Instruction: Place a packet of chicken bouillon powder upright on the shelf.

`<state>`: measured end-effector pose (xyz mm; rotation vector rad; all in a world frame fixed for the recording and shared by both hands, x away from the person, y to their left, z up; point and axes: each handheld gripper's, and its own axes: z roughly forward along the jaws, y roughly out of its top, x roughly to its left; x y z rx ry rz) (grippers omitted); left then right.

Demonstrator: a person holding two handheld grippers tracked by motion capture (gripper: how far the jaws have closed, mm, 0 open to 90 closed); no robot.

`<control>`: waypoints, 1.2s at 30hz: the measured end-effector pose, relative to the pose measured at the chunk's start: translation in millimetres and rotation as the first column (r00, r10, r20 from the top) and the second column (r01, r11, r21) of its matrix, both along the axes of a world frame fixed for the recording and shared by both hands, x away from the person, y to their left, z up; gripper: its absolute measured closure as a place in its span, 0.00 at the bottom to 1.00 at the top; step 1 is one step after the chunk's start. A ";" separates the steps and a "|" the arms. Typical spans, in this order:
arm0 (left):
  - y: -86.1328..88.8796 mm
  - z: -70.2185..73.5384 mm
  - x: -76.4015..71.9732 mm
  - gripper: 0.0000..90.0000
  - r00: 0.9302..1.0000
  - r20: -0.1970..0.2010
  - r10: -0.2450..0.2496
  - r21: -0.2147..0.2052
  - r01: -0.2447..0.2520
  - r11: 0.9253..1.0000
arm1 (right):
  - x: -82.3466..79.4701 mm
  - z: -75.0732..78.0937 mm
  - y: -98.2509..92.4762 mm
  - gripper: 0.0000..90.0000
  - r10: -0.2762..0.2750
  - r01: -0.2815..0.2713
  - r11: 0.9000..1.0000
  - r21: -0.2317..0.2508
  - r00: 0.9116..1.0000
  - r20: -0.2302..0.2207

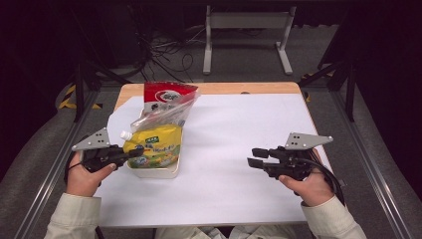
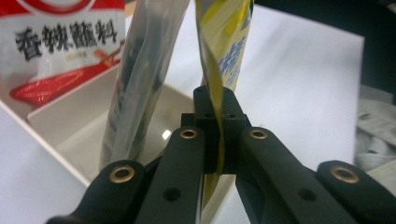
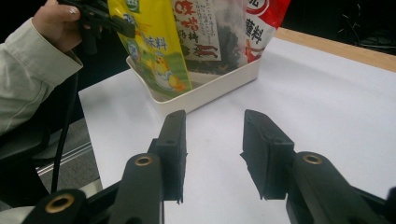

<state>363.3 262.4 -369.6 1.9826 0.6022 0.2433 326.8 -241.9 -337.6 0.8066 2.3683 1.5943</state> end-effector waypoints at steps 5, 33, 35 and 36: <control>4.1 -7.0 1.4 1.00 0.999 -0.023 0.046 0.038 -0.045 0.998 | 1.1 -0.9 -1.3 0.65 -0.006 0.006 1.000 0.001 1.000 -0.003; 32.8 -15.2 -47.7 0.31 0.981 0.050 0.189 -0.078 -0.184 0.980 | 6.3 -1.7 -37.7 0.38 -0.150 0.151 0.988 -0.009 0.986 0.078; 33.2 -16.0 -50.3 0.31 0.979 0.051 0.196 -0.069 -0.193 0.979 | 5.6 -1.6 -43.4 0.36 -0.162 0.163 0.986 -0.014 0.983 0.085; 33.6 -16.5 -51.3 0.30 0.979 0.052 0.197 -0.069 -0.193 0.979 | 5.1 -1.6 -46.2 0.35 -0.166 0.168 0.986 -0.016 0.982 0.088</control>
